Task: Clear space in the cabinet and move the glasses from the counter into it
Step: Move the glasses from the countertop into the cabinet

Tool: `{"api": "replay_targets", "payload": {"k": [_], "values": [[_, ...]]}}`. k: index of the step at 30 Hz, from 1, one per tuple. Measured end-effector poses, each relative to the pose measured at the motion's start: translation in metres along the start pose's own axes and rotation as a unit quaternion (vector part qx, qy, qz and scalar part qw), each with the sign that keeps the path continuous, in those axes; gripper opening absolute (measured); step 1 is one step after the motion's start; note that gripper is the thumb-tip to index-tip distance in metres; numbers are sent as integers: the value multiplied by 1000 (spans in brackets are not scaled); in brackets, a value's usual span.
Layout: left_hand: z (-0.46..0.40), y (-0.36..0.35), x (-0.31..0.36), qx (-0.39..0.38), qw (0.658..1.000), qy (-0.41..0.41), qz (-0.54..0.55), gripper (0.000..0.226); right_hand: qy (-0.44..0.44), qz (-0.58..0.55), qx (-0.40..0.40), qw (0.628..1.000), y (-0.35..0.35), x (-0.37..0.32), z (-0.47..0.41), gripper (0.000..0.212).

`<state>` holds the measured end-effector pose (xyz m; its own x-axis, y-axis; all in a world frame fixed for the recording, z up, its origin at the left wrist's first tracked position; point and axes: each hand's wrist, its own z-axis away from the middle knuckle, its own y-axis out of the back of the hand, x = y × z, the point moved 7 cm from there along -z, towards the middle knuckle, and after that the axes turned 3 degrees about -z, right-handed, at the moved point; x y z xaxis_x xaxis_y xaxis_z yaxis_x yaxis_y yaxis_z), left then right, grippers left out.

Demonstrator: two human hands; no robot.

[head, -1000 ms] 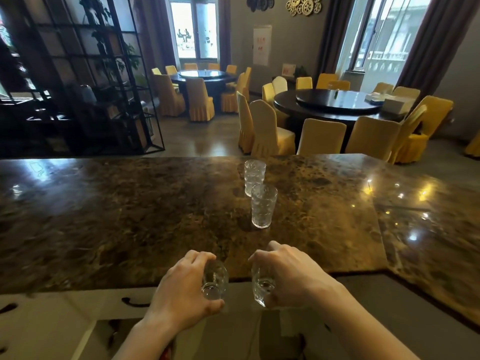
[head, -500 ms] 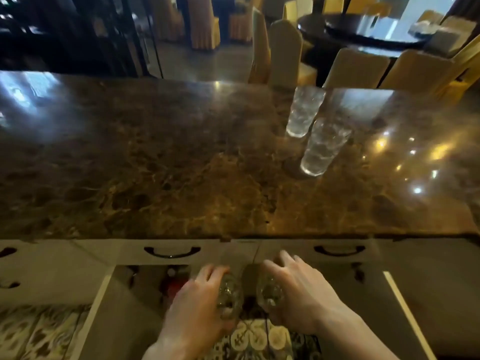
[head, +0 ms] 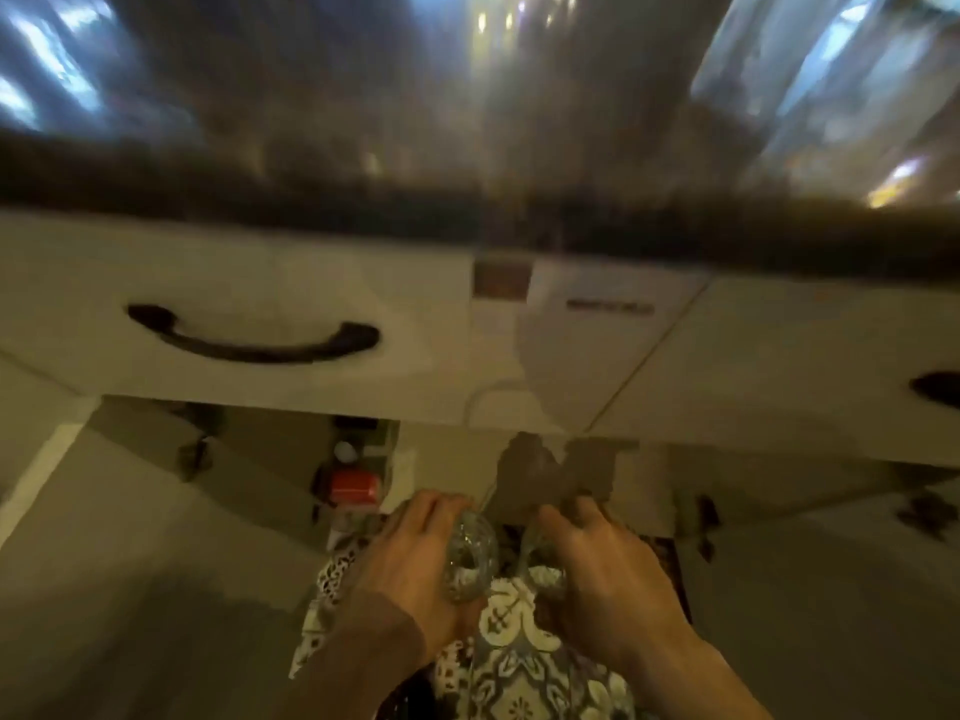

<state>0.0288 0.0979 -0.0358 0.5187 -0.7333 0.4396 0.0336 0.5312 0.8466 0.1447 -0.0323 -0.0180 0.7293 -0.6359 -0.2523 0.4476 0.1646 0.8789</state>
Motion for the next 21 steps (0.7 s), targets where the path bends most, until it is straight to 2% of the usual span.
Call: {"api": "replay_targets", "payload": {"k": [2,5,7,9,11,15,21], "values": [[-20,-32,-18,14,1000,12,-11,89,3,-8,-5,1000,-33,13,-26,66],[-52,-84,-50,3,998,54,-29,72,19,-34,10,999,-82,33,-63,48],[-70,-112,-63,23,999,29,-38,70,27,-52,28,998,-114,47,-86,60],[-87,-135,-77,63,997,-13,-46,82,24,-59,39,997,-143,60,-109,71],[-108,-164,-97,90,995,-21,-28,88,26,-55,44,997,-178,70,-134,72],[-163,-216,-135,90,996,-11,-7,98,27,-57,67,996,-229,86,-181,73],[-242,-251,-186,155,988,-18,-25,92,53,-33,121,991,-284,93,-239,73]]}}
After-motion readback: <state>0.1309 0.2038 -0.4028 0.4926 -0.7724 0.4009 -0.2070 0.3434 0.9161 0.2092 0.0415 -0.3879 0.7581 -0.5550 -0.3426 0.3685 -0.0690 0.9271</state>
